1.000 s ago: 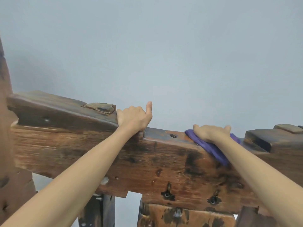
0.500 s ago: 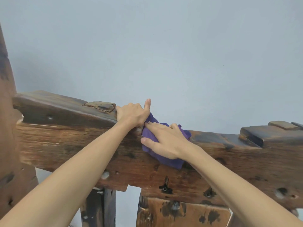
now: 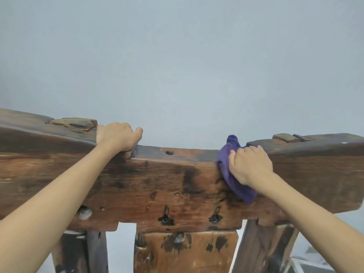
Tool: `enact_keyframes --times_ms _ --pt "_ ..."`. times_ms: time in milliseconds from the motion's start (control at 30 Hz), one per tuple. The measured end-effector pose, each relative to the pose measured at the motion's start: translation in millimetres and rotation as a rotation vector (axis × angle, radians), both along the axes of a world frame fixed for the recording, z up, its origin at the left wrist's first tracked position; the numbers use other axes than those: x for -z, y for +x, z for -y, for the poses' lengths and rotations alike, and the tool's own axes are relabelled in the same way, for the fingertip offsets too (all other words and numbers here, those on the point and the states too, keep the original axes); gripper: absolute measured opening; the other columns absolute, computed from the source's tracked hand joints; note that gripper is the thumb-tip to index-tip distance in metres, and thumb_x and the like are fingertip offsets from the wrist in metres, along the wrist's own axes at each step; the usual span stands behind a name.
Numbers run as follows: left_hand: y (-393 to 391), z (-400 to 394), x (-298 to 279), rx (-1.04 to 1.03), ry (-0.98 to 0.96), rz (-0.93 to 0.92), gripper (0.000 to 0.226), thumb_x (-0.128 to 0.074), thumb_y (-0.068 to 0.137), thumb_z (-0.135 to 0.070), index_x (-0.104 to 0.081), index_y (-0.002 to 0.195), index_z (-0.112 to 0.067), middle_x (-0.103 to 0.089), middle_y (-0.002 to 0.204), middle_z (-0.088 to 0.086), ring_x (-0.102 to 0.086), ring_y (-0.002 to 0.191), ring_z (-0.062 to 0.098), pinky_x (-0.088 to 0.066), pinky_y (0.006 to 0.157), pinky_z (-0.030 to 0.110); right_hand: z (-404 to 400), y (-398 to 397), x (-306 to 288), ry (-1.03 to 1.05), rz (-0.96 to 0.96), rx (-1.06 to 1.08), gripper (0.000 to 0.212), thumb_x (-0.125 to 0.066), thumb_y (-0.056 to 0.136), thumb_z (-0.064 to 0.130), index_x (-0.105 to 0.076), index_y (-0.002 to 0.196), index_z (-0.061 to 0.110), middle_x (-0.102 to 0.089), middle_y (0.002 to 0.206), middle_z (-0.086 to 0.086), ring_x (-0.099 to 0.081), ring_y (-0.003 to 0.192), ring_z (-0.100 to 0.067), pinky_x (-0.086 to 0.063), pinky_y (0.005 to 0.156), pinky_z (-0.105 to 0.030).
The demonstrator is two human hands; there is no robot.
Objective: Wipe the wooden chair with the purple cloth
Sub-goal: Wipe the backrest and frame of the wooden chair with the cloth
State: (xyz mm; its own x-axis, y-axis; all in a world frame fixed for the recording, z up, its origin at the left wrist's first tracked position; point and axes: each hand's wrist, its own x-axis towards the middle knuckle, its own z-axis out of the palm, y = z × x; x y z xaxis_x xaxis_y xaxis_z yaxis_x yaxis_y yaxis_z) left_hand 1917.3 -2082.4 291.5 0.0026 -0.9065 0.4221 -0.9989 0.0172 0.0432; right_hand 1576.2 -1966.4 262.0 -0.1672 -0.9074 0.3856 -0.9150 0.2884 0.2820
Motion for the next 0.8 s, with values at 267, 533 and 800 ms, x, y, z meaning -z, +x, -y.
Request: enact_keyframes --times_ms 267,533,800 --pt "-4.8 -3.1 -3.5 -0.018 -0.044 -0.049 0.041 -0.030 0.094 -0.045 -0.054 0.092 -0.013 -0.067 0.102 0.016 -0.051 0.083 0.032 -0.035 0.086 0.044 111.8 21.1 -31.9 0.470 0.579 -0.050 0.071 -0.026 0.092 0.061 -0.051 0.145 0.021 -0.044 0.158 -0.010 -0.042 0.142 -0.033 -0.023 0.120 -0.051" --pt "-9.6 -2.2 -3.1 -0.044 -0.080 -0.104 0.050 -0.025 0.097 -0.045 -0.063 0.097 -0.013 -0.069 0.105 0.016 -0.053 0.083 0.033 -0.037 0.088 0.045 130.6 147.0 -24.7 0.455 0.684 -0.332 0.077 -0.016 0.093 0.070 -0.056 0.141 0.025 -0.049 0.155 -0.006 -0.048 0.137 -0.029 -0.028 0.117 -0.052" --pt "-1.1 0.1 -7.7 -0.010 -0.008 -0.169 0.043 -0.023 0.095 -0.040 -0.056 0.089 -0.013 -0.068 0.110 0.016 -0.054 0.093 0.034 -0.033 0.097 0.050 67.3 185.2 -17.1 0.281 0.510 -0.767 0.057 -0.016 0.101 0.060 -0.057 0.129 0.031 -0.063 0.135 0.003 -0.059 0.121 -0.025 -0.044 0.105 -0.049"
